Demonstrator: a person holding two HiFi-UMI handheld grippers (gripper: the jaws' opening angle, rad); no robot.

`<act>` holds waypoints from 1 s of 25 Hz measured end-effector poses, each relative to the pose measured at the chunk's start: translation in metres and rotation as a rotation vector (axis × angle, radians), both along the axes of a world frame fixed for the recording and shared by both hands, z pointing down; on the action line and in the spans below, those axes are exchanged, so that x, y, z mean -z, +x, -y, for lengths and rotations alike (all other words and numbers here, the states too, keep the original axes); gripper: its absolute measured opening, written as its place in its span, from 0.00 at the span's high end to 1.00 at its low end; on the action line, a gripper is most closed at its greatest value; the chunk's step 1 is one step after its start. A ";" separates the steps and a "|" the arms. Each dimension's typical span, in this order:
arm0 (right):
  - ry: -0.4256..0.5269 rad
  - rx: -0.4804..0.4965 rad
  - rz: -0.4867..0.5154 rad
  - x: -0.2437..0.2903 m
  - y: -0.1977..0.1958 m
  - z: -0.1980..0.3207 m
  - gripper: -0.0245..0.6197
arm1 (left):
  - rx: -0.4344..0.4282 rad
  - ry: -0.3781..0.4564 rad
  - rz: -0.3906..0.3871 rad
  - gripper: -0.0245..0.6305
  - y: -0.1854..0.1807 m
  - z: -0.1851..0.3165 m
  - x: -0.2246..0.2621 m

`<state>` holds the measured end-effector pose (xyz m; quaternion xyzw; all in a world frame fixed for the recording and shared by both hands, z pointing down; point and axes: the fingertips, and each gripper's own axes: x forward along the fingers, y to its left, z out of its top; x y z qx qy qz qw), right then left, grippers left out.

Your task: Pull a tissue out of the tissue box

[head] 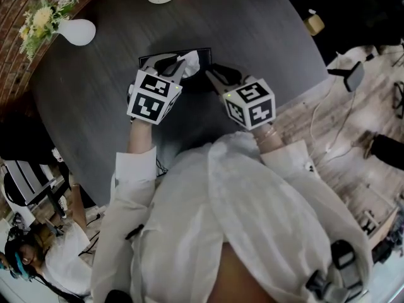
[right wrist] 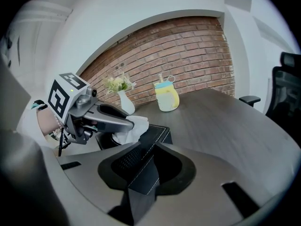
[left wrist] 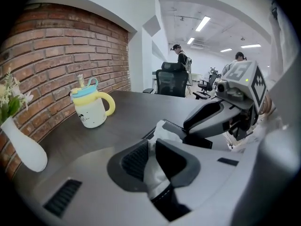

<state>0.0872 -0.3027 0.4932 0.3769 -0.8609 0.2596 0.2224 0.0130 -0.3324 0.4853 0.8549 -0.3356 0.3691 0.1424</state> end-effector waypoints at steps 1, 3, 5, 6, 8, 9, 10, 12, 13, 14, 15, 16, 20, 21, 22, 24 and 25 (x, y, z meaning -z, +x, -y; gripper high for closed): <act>0.000 -0.001 0.000 0.000 0.000 0.000 0.84 | -0.006 0.000 0.000 0.89 0.001 -0.001 0.000; -0.001 -0.004 0.005 0.000 0.000 0.000 0.84 | -0.010 0.001 -0.012 0.92 0.002 -0.002 0.002; -0.002 -0.004 0.013 0.000 0.000 0.000 0.84 | -0.002 0.008 -0.027 0.93 0.003 -0.003 0.004; -0.001 -0.002 0.016 0.000 0.000 0.000 0.84 | 0.005 0.014 -0.035 0.93 0.004 -0.004 0.005; 0.003 0.005 0.016 0.000 0.001 0.000 0.84 | 0.021 0.025 -0.051 0.93 0.004 -0.004 0.009; 0.002 0.008 0.015 0.000 0.002 0.000 0.84 | 0.027 0.028 -0.061 0.93 0.004 -0.005 0.011; 0.000 0.010 0.013 0.000 0.002 0.000 0.84 | 0.034 0.028 -0.070 0.93 0.003 -0.006 0.012; -0.004 0.012 0.008 0.000 0.002 -0.001 0.84 | 0.046 0.026 -0.086 0.93 0.001 -0.008 0.015; -0.005 0.012 0.005 0.000 0.002 -0.001 0.84 | 0.048 0.025 -0.088 0.94 0.000 -0.009 0.017; -0.004 0.012 0.002 0.000 0.001 -0.001 0.84 | 0.048 0.028 -0.087 0.94 -0.001 -0.009 0.018; -0.002 0.013 -0.001 0.000 0.001 -0.001 0.84 | 0.046 0.033 -0.085 0.94 -0.002 -0.010 0.020; 0.000 0.014 -0.004 -0.001 0.000 -0.001 0.84 | 0.045 0.039 -0.083 0.94 -0.003 -0.010 0.021; 0.011 0.028 -0.007 -0.001 0.000 -0.002 0.84 | 0.048 0.066 -0.093 0.94 -0.002 -0.012 0.030; 0.012 0.030 -0.007 -0.001 0.000 -0.002 0.84 | 0.049 0.072 -0.094 0.94 -0.002 -0.012 0.032; 0.014 0.032 -0.009 0.000 0.000 -0.002 0.84 | 0.050 0.078 -0.093 0.94 -0.002 -0.013 0.033; 0.021 0.034 -0.017 0.000 -0.001 -0.002 0.84 | 0.055 0.086 -0.092 0.94 -0.004 -0.014 0.035; 0.024 0.034 -0.020 0.000 -0.001 -0.002 0.84 | 0.059 0.088 -0.096 0.94 -0.005 -0.014 0.036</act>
